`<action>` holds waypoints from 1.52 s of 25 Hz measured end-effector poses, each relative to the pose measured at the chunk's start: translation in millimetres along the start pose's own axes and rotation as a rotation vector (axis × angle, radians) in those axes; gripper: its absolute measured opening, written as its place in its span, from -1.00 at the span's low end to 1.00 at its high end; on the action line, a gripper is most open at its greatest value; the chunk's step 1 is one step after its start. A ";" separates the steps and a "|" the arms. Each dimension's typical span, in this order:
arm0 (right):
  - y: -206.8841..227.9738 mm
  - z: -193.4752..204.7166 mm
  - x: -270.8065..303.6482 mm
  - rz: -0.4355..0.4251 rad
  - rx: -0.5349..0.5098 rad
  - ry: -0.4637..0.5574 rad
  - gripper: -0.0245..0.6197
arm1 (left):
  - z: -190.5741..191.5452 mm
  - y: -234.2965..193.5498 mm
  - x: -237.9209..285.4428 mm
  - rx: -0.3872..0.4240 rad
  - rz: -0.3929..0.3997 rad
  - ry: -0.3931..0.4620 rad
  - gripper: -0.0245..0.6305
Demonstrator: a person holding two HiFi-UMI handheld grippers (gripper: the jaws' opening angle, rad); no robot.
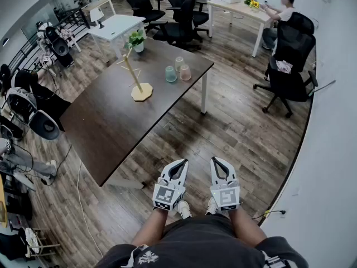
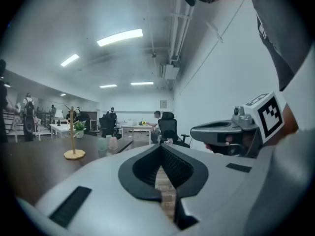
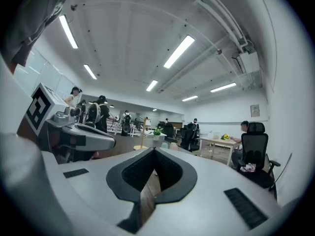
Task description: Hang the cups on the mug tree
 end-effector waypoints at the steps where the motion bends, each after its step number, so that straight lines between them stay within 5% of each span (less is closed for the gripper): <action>1: -5.1 0.9 0.0 0.003 -0.004 -0.004 -0.85 | 3.7 -2.9 -2.9 -0.017 0.002 -0.005 -0.91; 19: -80.2 2.8 30.2 -0.007 0.096 0.010 -0.84 | 5.0 -68.5 -52.6 -0.056 0.057 0.048 -0.91; 38: -62.9 -4.3 75.9 -0.073 0.134 0.052 -0.85 | 6.3 -106.1 -20.1 -0.085 0.020 0.061 -0.91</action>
Point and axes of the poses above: the fingertips, and each gripper's own axes: x forward along the fingers, y to its right, z out of its underside, the point moved 7 cm from there along -x, backward along the fingers, and after that the axes turned 5 degrees about -z, right-handed, at the moved point
